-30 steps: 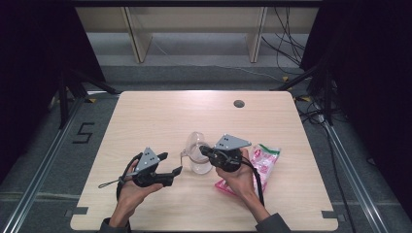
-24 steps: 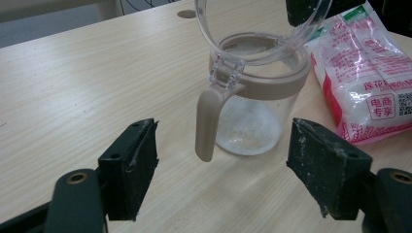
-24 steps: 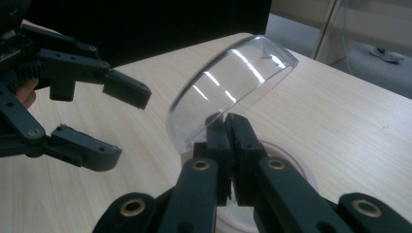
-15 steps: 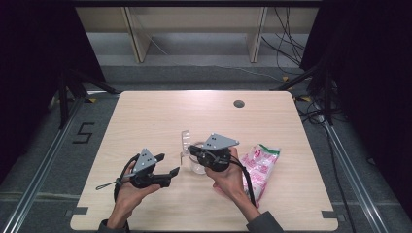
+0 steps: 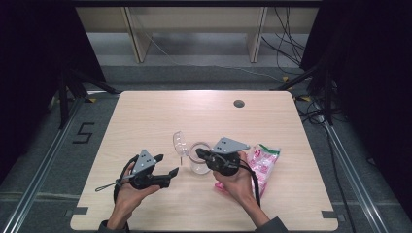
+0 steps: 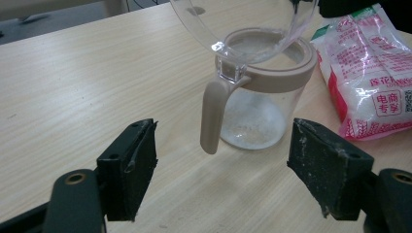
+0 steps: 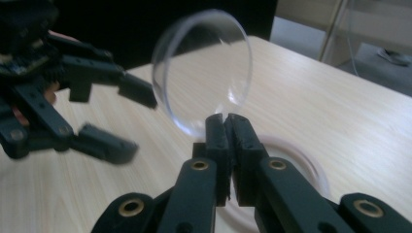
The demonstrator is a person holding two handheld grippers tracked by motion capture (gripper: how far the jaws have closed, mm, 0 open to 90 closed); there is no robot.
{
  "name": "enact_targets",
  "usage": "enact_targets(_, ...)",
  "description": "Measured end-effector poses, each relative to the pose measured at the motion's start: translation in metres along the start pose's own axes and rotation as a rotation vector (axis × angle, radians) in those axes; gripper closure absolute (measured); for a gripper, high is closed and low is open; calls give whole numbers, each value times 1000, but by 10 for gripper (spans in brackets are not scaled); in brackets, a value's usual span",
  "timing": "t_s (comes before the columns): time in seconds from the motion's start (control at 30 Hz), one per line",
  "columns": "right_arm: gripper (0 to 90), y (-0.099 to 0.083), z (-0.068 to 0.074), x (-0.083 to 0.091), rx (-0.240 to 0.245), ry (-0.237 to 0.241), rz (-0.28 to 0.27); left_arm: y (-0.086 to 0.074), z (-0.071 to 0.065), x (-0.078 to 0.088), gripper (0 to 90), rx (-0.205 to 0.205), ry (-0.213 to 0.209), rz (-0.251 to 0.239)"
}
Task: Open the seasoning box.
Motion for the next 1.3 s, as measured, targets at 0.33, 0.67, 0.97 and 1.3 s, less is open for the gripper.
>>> enact_targets(0.33,900,-48,-9,20,15,-76,122,-10,-14,-3,248,-4,-16,26)
enact_targets(0.67,900,-86,-14,23,6,-100,242,-15,-14,-5,246,-7,-14,46)
enact_targets(0.97,900,-102,-15,15,32,-136,329,-16,-15,-6,246,-1,-21,47)
enact_targets(1.3,900,-110,-13,26,-1,-124,376,-16,-15,-4,244,-7,-21,44)
Point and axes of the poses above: each handheld gripper's, and its own axes: x roughly backward along the jaws, y roughly out of its top, z roughly to its left, the point moved 9 cm from there along -x, roughly forward along the jaws, and after that the axes turned 8 degrees about y, right-handed, at the moved point
